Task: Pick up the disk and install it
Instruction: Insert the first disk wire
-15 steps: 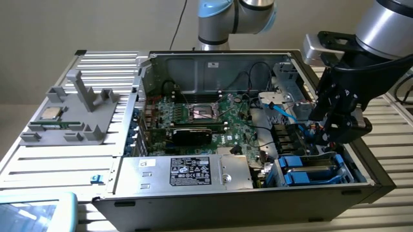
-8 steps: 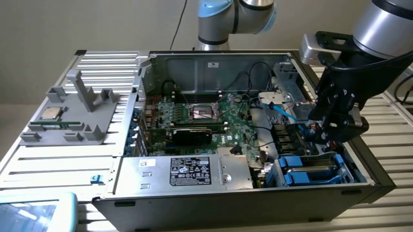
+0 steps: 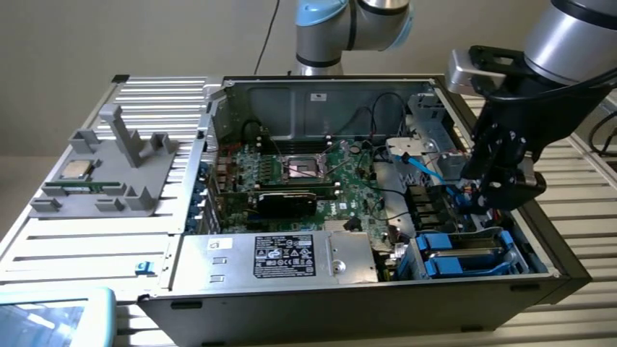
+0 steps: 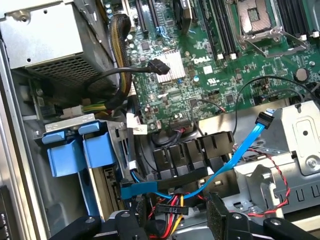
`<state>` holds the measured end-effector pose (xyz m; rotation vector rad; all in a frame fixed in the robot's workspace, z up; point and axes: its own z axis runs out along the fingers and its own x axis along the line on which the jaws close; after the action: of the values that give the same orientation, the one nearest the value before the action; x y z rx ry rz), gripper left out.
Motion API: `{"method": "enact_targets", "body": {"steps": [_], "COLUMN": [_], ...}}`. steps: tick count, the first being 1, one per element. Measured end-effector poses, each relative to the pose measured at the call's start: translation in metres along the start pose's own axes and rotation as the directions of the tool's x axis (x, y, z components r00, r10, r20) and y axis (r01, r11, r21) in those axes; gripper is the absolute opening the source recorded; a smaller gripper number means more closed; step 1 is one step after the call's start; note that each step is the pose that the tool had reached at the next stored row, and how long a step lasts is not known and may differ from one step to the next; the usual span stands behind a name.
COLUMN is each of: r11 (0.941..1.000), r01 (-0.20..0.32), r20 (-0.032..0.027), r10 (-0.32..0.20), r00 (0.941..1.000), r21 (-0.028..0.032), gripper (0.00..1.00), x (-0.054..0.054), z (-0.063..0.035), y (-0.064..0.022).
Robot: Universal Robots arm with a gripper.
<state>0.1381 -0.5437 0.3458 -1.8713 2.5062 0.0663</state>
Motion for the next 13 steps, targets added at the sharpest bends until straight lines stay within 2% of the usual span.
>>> {"method": "enact_targets", "body": {"steps": [6, 13], "r11": [0.9992, 0.9984], "r01": [-0.039, -0.056], "r20": [0.0012, 0.0018], "r10": [0.039, 0.056], "r00": [0.9992, 0.9984], "r21": [0.0015, 0.0021], "gripper": [0.60, 0.60], "x": [0.0006, 0.0042], "z": [0.0006, 0.0009], "y": [0.0005, 0.0008]}}
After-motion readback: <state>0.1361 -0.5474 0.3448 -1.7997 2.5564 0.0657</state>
